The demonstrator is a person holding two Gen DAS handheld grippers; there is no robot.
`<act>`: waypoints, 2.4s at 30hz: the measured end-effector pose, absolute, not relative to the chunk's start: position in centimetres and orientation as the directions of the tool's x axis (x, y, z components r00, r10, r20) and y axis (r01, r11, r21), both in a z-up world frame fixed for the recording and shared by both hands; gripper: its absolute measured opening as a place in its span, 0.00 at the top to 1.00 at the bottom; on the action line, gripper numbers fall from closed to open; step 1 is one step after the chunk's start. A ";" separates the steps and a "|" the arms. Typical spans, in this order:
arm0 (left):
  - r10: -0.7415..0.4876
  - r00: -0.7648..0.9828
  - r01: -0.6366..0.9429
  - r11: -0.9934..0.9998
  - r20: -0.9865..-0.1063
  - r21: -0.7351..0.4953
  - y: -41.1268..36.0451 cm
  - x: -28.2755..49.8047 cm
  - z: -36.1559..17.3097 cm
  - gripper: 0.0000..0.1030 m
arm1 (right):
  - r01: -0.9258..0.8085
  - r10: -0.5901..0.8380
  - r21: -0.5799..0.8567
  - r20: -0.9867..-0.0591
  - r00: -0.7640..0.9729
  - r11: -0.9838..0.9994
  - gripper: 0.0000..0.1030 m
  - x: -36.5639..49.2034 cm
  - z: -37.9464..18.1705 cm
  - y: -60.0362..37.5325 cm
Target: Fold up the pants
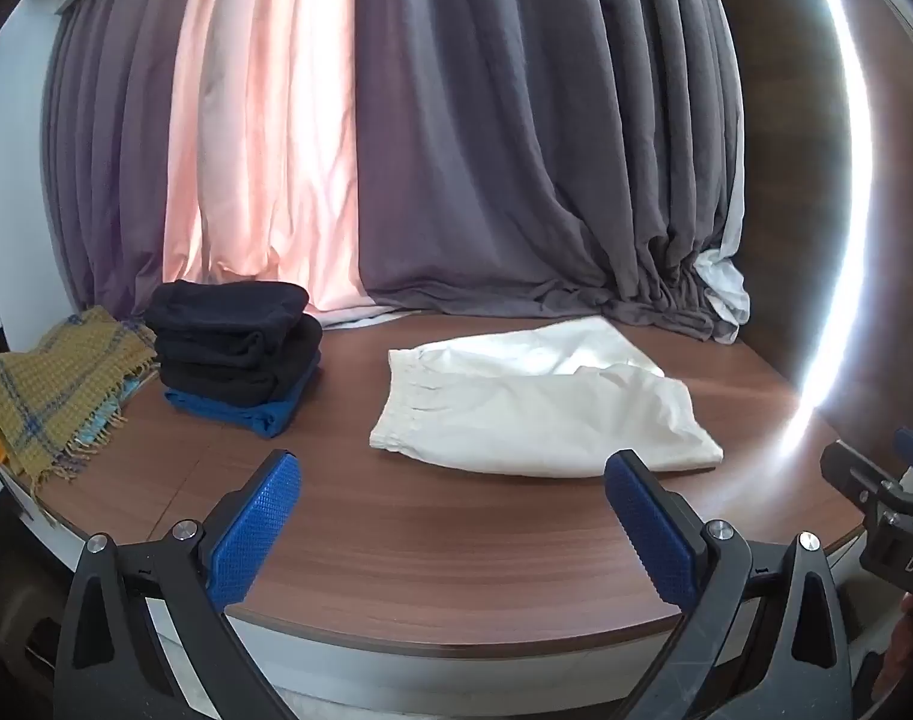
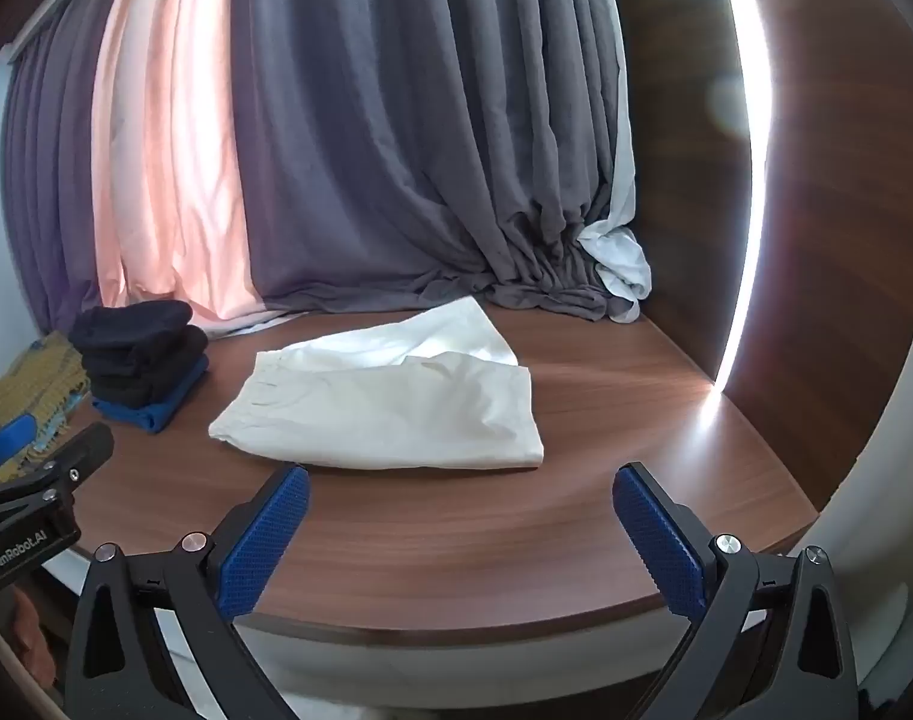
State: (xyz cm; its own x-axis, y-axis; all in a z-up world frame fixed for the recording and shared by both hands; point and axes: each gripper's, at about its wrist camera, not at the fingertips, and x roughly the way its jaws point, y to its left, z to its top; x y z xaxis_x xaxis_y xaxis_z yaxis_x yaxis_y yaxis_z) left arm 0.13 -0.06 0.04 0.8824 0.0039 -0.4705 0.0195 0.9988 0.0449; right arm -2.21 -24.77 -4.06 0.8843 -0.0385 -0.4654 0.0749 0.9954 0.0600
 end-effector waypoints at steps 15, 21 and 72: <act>-0.012 0.889 0.015 1.000 -0.457 0.003 0.8 -1.1 0.2 0.00 | 0.068 -0.033 0.063 -0.446 0.894 0.996 0.01 -2.9 -3.7 -24.8; -0.007 0.889 0.014 1.000 -0.458 0.012 0.5 -0.7 0.6 0.00 | 0.066 -0.030 0.066 -0.447 0.894 0.996 0.01 -3.0 -3.6 -24.7; 0.011 0.900 -0.013 1.000 -0.435 0.000 1.5 -0.6 1.0 0.00 | 0.053 -0.026 0.051 -0.432 0.901 0.997 0.01 -3.1 -3.1 -24.2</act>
